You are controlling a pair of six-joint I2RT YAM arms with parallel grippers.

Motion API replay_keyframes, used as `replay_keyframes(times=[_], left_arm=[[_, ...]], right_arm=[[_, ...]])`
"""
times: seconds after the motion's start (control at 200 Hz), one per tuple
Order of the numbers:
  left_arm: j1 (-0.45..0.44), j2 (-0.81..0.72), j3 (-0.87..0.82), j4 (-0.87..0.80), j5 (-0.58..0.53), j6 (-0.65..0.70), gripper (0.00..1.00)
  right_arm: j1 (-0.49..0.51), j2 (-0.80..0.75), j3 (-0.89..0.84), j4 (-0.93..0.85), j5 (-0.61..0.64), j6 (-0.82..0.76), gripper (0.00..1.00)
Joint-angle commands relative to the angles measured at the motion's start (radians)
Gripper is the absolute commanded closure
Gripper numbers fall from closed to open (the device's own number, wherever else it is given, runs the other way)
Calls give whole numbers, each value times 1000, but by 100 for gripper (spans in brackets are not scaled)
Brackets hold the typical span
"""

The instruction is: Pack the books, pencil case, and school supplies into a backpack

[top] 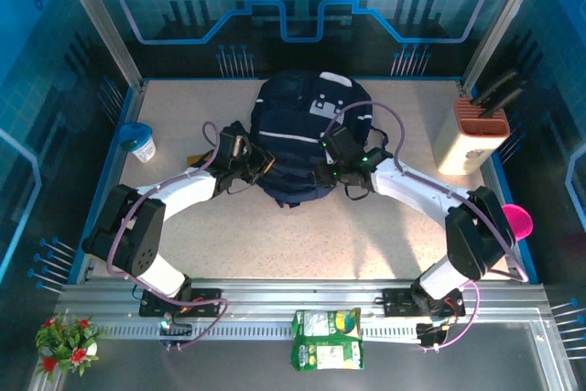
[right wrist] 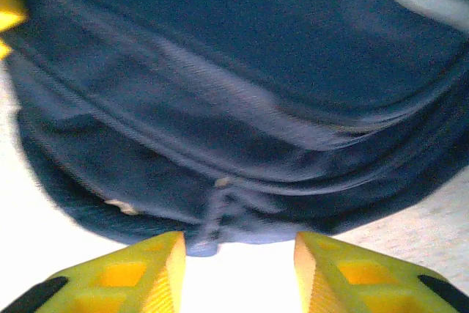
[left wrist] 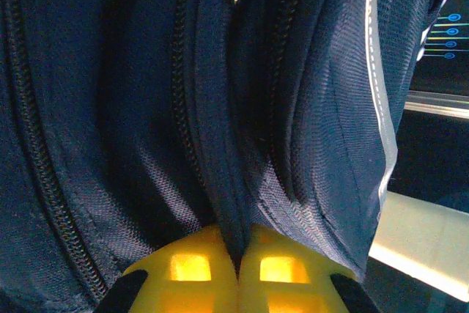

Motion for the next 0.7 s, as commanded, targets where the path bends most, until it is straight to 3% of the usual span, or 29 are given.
replay_keyframes(times=[0.0,0.27,0.695], left_arm=[[5,-24,37,15,44,26,100],[6,-30,39,11,48,28,100],[10,-38,39,3,52,32,100]], right_arm=[[45,41,12,-11,0,110,52],[68,125,54,-30,85,150,57],[50,197,108,-75,180,125,91]])
